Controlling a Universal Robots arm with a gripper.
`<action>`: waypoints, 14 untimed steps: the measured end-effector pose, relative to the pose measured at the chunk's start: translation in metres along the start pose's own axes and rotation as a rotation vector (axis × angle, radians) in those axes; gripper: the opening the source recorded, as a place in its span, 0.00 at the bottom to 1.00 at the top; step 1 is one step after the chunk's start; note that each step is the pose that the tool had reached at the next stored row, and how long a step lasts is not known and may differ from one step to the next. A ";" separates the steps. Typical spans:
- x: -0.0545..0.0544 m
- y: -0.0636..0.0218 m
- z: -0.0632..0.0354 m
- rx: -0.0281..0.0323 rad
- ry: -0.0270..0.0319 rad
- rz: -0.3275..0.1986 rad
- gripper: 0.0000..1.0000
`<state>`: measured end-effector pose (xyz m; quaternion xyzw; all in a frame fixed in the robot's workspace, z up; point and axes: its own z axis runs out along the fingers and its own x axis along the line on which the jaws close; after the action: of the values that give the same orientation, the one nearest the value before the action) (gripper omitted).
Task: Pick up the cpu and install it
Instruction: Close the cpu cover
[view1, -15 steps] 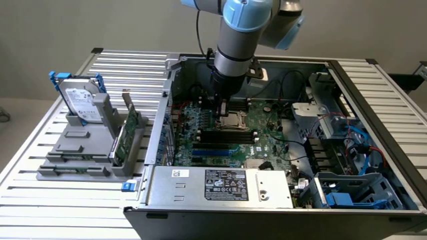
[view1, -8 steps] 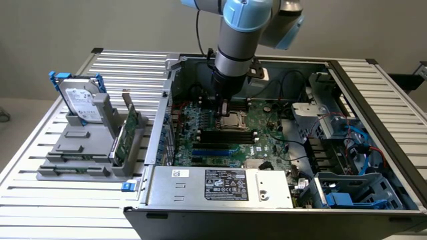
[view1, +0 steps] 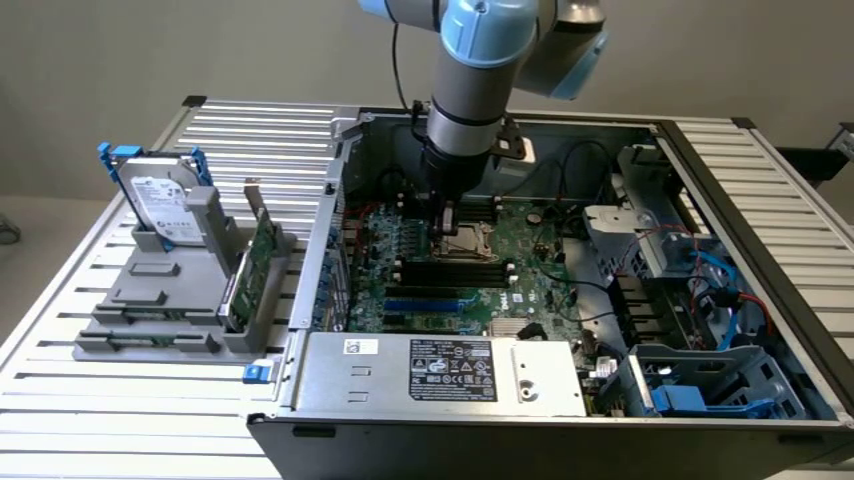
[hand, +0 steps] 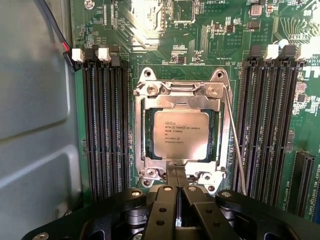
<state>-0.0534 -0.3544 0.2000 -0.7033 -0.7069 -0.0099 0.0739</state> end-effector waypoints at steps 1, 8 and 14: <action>0.000 0.0000 0.0000 0.0002 0.0000 0.000 0.11; 0.001 -0.0011 -0.0106 0.0010 0.0006 0.000 0.11; 0.001 -0.0102 -0.0112 0.0015 0.0005 0.000 0.11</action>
<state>-0.0626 -0.3546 0.2121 -0.7034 -0.7068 -0.0096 0.0746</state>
